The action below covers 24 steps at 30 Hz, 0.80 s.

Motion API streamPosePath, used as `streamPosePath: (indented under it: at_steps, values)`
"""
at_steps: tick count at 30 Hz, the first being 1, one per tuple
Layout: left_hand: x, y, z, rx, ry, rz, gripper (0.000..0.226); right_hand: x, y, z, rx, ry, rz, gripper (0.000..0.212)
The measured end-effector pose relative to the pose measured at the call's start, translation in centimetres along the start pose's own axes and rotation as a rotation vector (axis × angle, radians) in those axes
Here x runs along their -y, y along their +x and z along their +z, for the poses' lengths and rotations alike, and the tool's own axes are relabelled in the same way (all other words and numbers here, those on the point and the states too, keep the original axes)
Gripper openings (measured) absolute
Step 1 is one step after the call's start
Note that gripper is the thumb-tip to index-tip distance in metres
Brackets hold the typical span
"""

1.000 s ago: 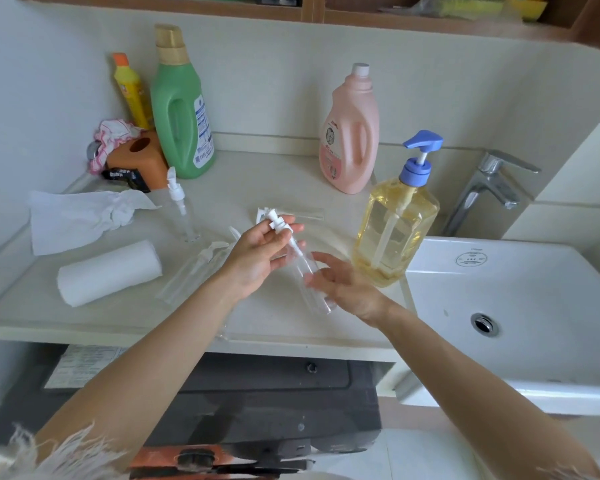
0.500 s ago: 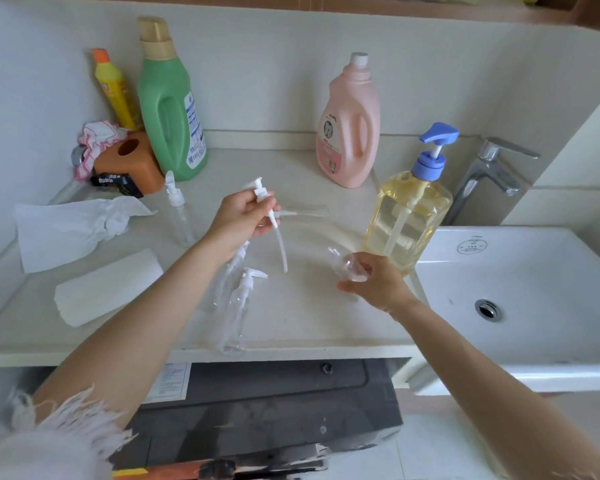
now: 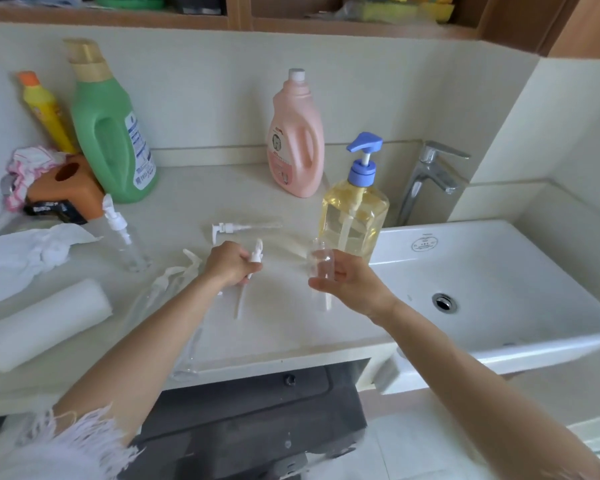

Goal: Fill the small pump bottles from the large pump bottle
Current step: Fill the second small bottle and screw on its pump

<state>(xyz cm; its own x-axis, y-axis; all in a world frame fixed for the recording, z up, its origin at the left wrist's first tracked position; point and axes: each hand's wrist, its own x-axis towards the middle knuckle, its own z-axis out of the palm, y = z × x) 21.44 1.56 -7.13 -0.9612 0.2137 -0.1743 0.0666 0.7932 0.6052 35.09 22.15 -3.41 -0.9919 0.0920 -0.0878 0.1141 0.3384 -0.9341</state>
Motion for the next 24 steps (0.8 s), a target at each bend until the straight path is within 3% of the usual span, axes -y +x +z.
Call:
streamPosePath:
  at_steps: [4, 8, 11, 15, 20, 22, 24]
  values:
    - [-1.8, -1.0, -1.2, -0.012, 0.130, -0.049, 0.043, 1.8, -0.2, -1.4, 0.063, 0.036, -0.094, 0.032]
    - [-7.6, -4.9, -3.7, 0.290, -0.593, 0.135, 0.045, 3.1, 0.1, -3.1, 0.078, 0.020, -0.194, 0.036]
    - [-11.4, -7.8, -4.3, 0.361, -0.705, 0.333, 0.052, 3.9, 0.4, -3.9, 0.055, -0.027, -0.305, 0.041]
    - [-14.6, -8.9, -2.5, 0.143, -0.732, 0.427, 0.042, 4.7, 0.5, -5.3, -0.023, -0.100, -0.428, 0.056]
    - [-16.3, -8.7, -1.4, -0.058, -0.729, 0.514, 0.031, 5.5, -0.3, -7.6, 0.017, -0.117, -0.413, 0.072]
    - [-16.4, -8.0, -1.3, -0.184, -0.682, 0.527, 0.020, 6.4, -0.6, -9.3, -0.055, -0.126, -0.460, 0.060]
    - [-16.5, -7.3, -1.3, -0.312, -0.631, 0.491, 0.027, 8.0, -0.3, -11.0, -0.224, -0.084, -0.567, 0.034]
